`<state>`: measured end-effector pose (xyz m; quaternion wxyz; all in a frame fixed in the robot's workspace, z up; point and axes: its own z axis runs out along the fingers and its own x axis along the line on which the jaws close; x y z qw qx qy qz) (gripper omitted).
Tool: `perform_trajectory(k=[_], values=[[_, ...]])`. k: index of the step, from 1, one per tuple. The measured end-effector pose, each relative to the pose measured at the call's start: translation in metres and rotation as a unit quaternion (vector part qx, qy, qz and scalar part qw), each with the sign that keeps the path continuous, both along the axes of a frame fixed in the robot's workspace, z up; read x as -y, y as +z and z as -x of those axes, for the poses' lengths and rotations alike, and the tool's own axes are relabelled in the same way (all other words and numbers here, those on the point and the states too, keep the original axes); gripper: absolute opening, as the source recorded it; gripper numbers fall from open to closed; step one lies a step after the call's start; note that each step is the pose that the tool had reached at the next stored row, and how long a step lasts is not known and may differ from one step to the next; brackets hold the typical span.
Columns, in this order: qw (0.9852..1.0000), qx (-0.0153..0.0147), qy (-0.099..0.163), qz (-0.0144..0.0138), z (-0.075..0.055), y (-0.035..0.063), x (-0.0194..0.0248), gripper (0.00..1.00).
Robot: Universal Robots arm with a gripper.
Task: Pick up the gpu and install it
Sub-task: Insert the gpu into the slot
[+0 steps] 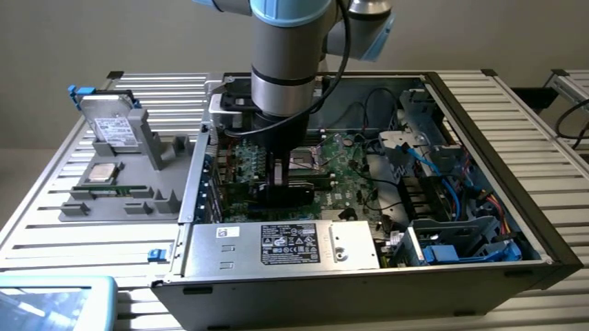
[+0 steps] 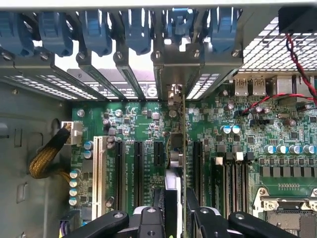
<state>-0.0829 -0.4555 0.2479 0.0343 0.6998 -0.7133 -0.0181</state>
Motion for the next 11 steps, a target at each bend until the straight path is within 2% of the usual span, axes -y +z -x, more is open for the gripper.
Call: perform_trajectory(k=[1, 2, 3, 8, 11], values=[[1.0, 0.0002, 0.0, -0.0003, 0.0, 0.0025, -0.0001, 0.35], [1.0, 0.0003, 0.0, -0.0003, -0.001, 0.0041, -0.0001, 0.35], [1.0, 0.0003, 0.0, -0.0002, -0.001, 0.0053, -0.0001, 0.42], [1.0, 0.0003, 0.0, 0.0033, -0.001, 0.0262, -0.0001, 0.42], [1.0, 0.0004, 0.0, 0.0041, -0.001, 0.0398, -0.0001, 0.42]])
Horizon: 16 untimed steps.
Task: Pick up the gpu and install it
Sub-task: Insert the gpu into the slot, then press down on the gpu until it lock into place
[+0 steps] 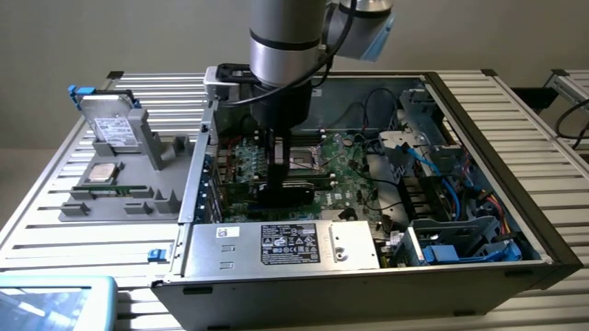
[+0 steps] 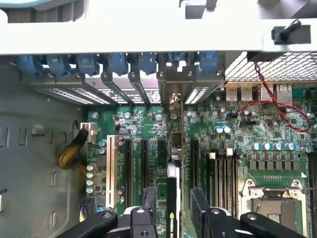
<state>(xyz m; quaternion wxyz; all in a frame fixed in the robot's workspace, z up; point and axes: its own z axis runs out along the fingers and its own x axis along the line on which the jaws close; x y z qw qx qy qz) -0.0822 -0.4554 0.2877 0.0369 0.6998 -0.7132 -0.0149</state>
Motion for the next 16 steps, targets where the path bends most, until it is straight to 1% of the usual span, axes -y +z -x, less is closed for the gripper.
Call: perform_trajectory(k=[3, 14, 16], values=[[1.0, -0.0001, 0.0, 0.001, 0.0001, 0.0124, 0.0, 0.42], [1.0, 0.0, 0.0, 0.001, 0.0001, 0.0127, 0.0, 0.42], [1.0, 0.0, 0.0, 0.001, 0.0001, 0.0127, 0.0, 0.4]])
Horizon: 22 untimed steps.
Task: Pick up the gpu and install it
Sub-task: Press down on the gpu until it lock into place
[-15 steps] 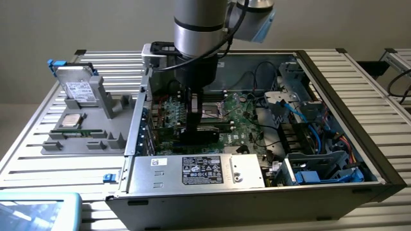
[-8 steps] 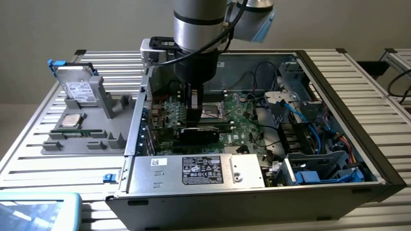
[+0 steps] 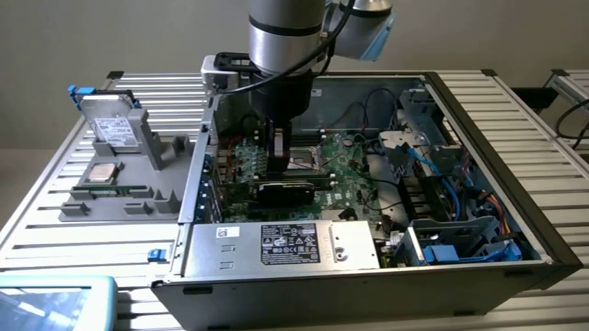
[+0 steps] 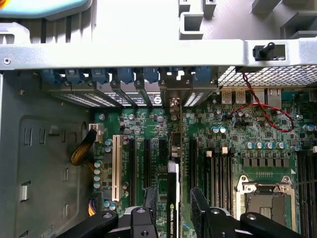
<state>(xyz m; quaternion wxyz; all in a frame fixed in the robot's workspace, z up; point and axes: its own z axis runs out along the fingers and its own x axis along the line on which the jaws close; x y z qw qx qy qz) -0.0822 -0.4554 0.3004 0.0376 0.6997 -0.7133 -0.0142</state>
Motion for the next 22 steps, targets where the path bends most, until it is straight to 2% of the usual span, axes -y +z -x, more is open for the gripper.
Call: perform_trajectory(k=[2, 5, 7, 8, 9, 10, 13, 18, 22], values=[[1.0, 0.0, 0.0, 0.0, 0.0, 0.0, 0.0, 0.27], [1.0, 0.0, 0.0, 0.0, 0.0, 0.0, 0.0, 0.21], [1.0, 0.0, 0.0, 0.0001, 0.0, 0.0, 0.0, 0.12], [1.0, 0.0008, 0.0, 0.0006, 0.001, 0.0001, -0.0002, 0.12], [1.0, 0.0032, 0.0, 0.0029, 0.002, -0.0001, -0.0009, 0.12], [1.0, 0.0045, 0.0, 0.0052, 0.004, -0.0007, -0.002, 0.12], [0.9999, 0.0072, 0.0, 0.0091, 0.011, -0.0033, -0.0063, 0.12], [0.9999, 0.0106, 0.0, 0.0103, 0.018, -0.0095, -0.0164, 0.12], [0.9999, 0.0117, 0.0, 0.0114, 0.021, -0.0159, -0.0166, 0.12]])
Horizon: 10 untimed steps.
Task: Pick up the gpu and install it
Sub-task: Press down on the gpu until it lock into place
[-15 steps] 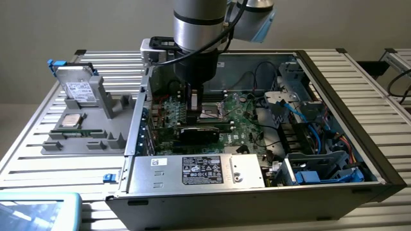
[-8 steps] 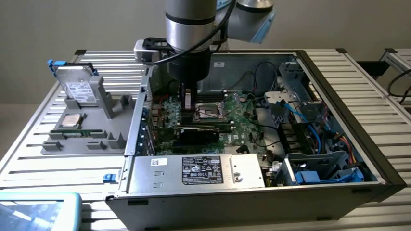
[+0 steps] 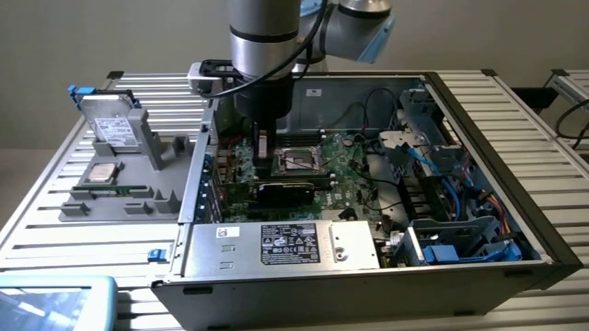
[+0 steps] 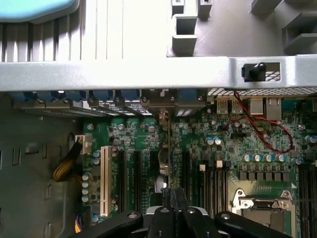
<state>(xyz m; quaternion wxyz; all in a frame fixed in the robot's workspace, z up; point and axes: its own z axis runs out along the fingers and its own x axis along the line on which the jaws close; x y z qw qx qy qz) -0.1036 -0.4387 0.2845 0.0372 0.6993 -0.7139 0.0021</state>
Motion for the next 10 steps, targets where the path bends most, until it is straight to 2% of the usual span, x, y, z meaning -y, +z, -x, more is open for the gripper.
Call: perform_trajectory(k=[5, 7, 10], values=[[1.0, 0.0019, 0.0, 0.0022, 0.0059, -0.0065, 0.0001, 0.12], [1.0, 0.0051, 0.0, 0.003, 0.0074, -0.0085, 0.0001, 0.12], [0.9999, 0.0118, 0.0, 0.0036, 0.0089, -0.0115, 0.0001, 0.12]])
